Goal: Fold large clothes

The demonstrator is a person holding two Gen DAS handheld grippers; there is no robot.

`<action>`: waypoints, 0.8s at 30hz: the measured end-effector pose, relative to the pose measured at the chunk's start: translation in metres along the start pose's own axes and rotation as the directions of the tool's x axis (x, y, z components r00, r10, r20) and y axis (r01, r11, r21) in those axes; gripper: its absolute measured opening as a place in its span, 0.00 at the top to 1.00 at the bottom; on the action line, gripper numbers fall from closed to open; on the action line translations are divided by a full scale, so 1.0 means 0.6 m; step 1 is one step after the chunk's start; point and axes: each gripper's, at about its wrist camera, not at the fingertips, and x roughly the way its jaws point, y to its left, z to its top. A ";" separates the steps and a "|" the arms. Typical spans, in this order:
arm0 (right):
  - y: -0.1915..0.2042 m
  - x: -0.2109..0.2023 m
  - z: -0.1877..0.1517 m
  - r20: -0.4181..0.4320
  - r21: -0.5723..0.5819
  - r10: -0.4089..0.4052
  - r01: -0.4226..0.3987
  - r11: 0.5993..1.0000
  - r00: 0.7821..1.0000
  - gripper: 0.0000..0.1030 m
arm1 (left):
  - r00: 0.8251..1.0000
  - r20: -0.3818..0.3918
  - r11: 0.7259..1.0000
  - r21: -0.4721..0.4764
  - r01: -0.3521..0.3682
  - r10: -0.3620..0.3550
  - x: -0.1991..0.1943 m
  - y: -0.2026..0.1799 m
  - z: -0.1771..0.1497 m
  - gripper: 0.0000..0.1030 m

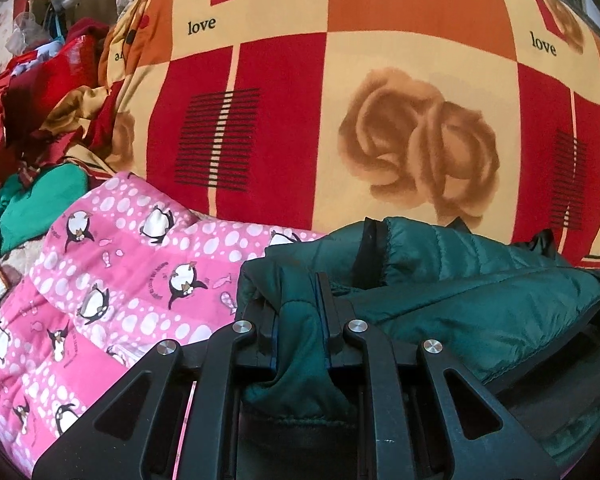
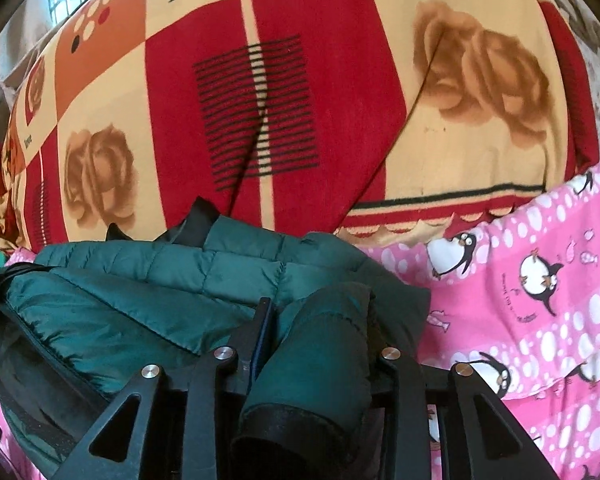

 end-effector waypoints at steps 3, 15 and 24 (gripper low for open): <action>-0.002 0.002 0.000 -0.004 0.011 0.005 -0.005 1.000 1.000 0.67 | 1.000 0.001 1.000 -0.002 -0.002 0.002 0.003 -0.001 -0.002 0.86; -0.013 -0.034 0.008 0.008 0.055 0.058 -0.058 0.997 0.998 0.41 | 1.000 -0.004 1.000 -0.003 0.011 -0.011 -0.006 0.007 -0.007 0.83; -0.022 -0.150 -0.003 0.128 0.048 0.092 -0.099 0.994 0.988 0.25 | 0.992 -0.001 0.979 -0.161 0.125 -0.127 -0.056 0.076 0.005 0.28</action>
